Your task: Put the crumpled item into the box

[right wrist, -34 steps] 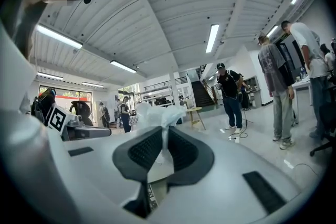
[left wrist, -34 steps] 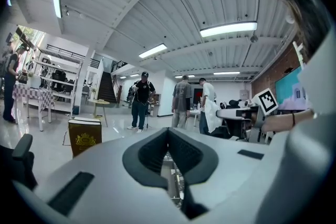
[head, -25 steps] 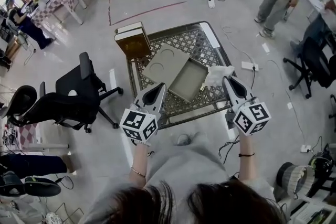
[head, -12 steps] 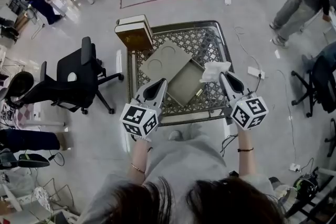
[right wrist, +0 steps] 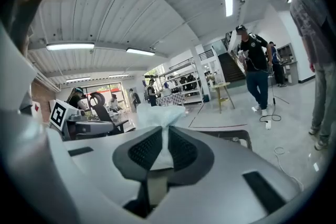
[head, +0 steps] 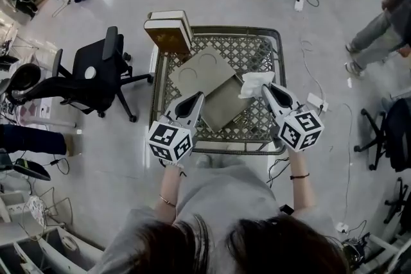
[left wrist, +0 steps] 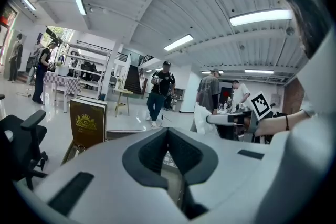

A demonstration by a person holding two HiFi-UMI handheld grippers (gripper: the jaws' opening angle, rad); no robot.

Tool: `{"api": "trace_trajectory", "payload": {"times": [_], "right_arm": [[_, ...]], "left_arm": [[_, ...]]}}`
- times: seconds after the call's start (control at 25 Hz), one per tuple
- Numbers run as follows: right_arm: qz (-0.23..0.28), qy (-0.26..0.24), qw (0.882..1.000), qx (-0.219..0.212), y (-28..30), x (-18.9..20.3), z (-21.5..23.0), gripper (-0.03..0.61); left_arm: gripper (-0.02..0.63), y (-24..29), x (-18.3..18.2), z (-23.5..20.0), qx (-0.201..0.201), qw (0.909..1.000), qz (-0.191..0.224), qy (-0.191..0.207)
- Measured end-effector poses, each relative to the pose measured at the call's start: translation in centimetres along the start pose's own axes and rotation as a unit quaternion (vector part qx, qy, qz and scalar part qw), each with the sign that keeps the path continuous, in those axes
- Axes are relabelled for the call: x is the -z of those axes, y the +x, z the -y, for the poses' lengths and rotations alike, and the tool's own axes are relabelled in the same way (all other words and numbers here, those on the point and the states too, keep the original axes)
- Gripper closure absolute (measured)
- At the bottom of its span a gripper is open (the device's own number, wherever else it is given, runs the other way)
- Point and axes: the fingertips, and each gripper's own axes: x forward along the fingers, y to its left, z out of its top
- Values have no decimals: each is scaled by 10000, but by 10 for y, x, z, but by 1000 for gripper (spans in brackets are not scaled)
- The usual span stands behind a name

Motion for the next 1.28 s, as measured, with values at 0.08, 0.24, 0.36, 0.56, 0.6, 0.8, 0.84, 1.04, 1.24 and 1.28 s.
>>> {"api": "trace_trajectory", "payload": {"times": [0.08, 0.24, 0.36, 0.56, 0.6, 0.8, 0.84, 1.04, 1.24, 1.28], "right_arm": [[-192, -34, 9996, -212, 11, 6, 2, 525], [-536, -58, 9970, -553, 34, 19, 0, 525], [-738, -40, 9947, -717, 51, 31, -3, 525], [-1065, 98, 9905, -865, 75, 58, -13, 525], [-1144, 114, 9893, -895, 80, 64, -14, 525], [-1494, 161, 9840, -956, 99, 92, -14, 526], [-1568, 170, 9827, -967, 101, 99, -15, 525], [-1932, 134, 9750, -1089, 111, 129, -15, 525], [-2259, 166, 9669, -1174, 118, 152, -15, 525], [-2338, 174, 9649, -1185, 120, 158, -15, 526]], "left_arm": [[597, 3, 5, 0, -82, 9999, 0, -98], [597, 7, 16, -3, -236, 9994, -84, -238], [597, 10, 25, -9, -295, 9988, -195, -329], [597, 6, 47, -23, -359, 9966, -401, -625], [597, 6, 52, -25, -374, 9960, -444, -672], [597, 11, 75, -34, -368, 9934, -607, -898], [597, 13, 81, -35, -367, 9927, -647, -951], [597, 20, 105, -39, -385, 9892, -784, -1175], [597, 26, 122, -37, -297, 9864, -953, -1305], [597, 27, 126, -37, -294, 9856, -984, -1340]]}}
